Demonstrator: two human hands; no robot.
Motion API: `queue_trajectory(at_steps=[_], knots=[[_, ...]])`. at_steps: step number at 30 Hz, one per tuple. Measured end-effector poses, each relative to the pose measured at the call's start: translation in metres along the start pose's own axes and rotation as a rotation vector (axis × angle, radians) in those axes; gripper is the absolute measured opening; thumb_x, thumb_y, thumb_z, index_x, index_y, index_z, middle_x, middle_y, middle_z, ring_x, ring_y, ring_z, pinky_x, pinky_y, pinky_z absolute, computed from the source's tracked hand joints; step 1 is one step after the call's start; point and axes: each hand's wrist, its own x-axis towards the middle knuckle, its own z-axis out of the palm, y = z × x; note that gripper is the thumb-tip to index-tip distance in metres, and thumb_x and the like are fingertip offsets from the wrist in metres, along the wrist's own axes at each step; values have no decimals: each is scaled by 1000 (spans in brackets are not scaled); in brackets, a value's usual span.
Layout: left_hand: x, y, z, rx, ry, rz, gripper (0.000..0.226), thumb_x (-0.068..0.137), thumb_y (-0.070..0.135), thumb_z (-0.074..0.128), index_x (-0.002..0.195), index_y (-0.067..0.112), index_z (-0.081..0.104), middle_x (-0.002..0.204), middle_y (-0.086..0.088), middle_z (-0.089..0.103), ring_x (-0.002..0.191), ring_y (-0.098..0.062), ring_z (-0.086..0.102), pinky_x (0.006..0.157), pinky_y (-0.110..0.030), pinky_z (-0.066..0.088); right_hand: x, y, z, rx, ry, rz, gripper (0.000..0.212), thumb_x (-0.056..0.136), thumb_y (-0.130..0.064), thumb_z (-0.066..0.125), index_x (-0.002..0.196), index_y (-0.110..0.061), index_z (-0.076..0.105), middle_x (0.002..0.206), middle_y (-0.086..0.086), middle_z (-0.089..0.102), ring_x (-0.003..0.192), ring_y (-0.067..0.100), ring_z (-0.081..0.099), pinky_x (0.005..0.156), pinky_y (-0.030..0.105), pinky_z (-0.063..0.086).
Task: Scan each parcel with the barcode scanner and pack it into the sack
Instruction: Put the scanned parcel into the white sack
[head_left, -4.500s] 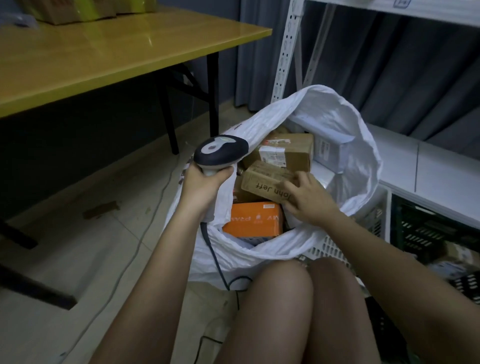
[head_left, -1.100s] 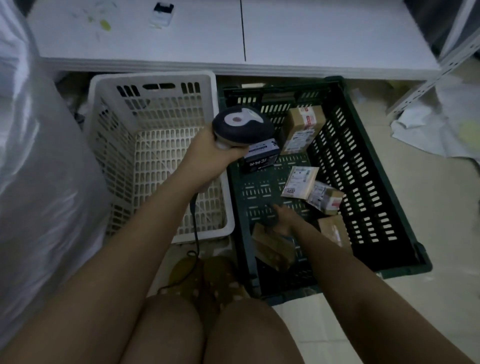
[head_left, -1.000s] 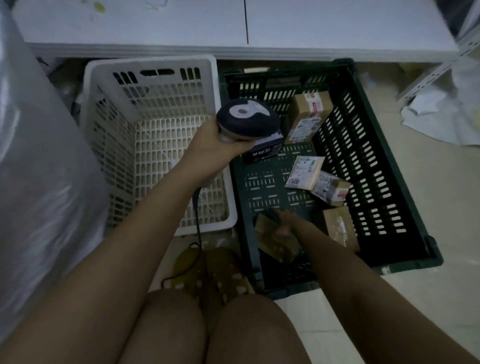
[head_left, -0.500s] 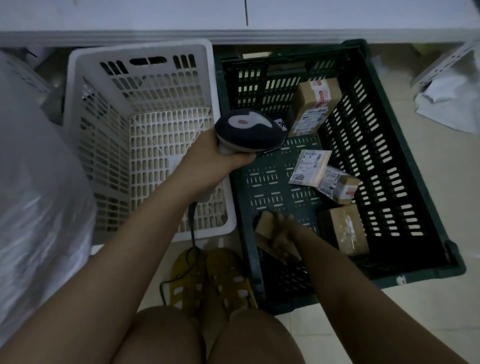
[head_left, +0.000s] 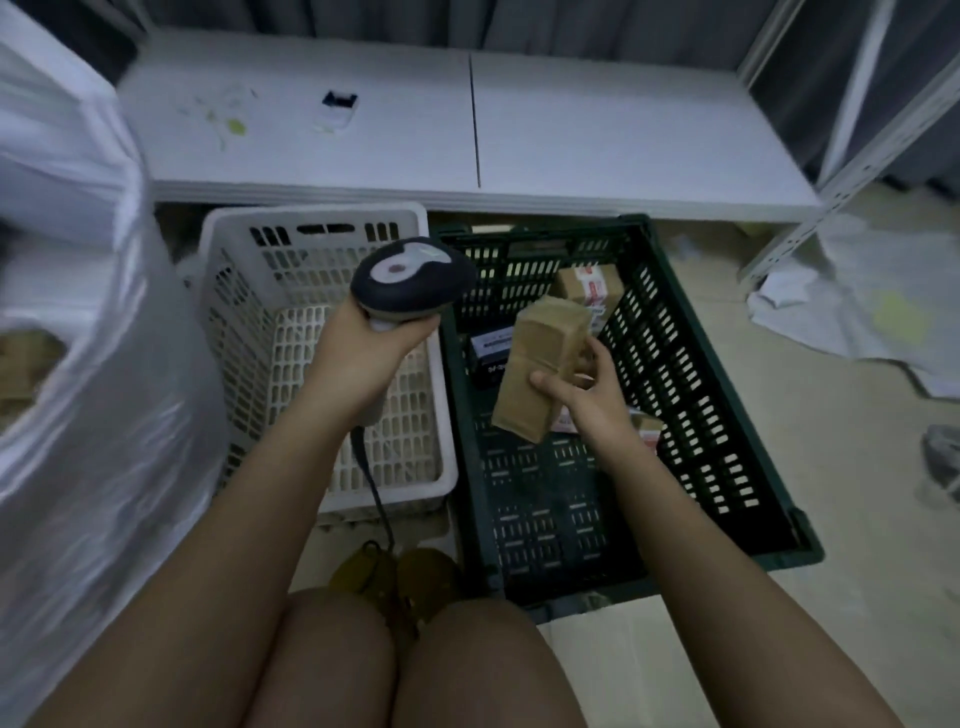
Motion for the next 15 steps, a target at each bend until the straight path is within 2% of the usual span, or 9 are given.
queue_trajectory(at_steps=[3, 7, 8, 11, 13, 15], knots=[[-19, 21, -18, -80, 82, 56, 53, 84, 13, 73, 132, 22, 51, 112, 14, 58, 93, 5, 55, 66, -1, 43, -28, -39, 13, 243, -141, -36, 86, 75, -21, 82, 144, -28, 32, 137, 4, 51, 125, 22, 53, 103, 44, 46], [-48, 37, -39, -105, 86, 76, 55, 81, 14, 76, 131, 20, 53, 112, 10, 60, 100, -2, 56, 71, -4, 44, -66, -75, 38, 395, -299, -60, 82, 72, -22, 74, 145, -25, 37, 120, -2, 65, 112, 18, 63, 84, 34, 52], [-54, 40, -43, -123, 90, 76, 55, 80, 11, 76, 130, 18, 54, 112, 9, 60, 101, -4, 57, 72, -5, 44, -75, -83, 44, 434, -342, -63, 79, 73, -19, 73, 144, -24, 39, 116, -3, 67, 110, 19, 63, 84, 35, 52], [-70, 45, -57, -149, 99, 87, 53, 77, 7, 78, 124, 16, 56, 113, 7, 62, 104, -7, 59, 78, -9, 49, -97, -99, 64, 513, -453, -70, 68, 79, -12, 71, 141, -20, 43, 117, 0, 67, 109, 20, 63, 90, 40, 52], [-77, 47, -64, -158, 90, 86, 56, 74, 7, 81, 125, 11, 58, 117, 3, 65, 106, -9, 62, 86, -19, 52, -110, -108, 78, 555, -491, -69, 63, 81, -12, 64, 140, -17, 43, 118, 2, 65, 107, 19, 64, 87, 39, 55], [-84, 50, -69, -182, 81, 94, 57, 72, 3, 81, 125, 7, 59, 115, -1, 67, 100, -8, 65, 80, -19, 54, -117, -114, 89, 607, -494, -66, 63, 81, -9, 62, 141, -16, 41, 118, 3, 65, 107, 19, 64, 81, 36, 57]])
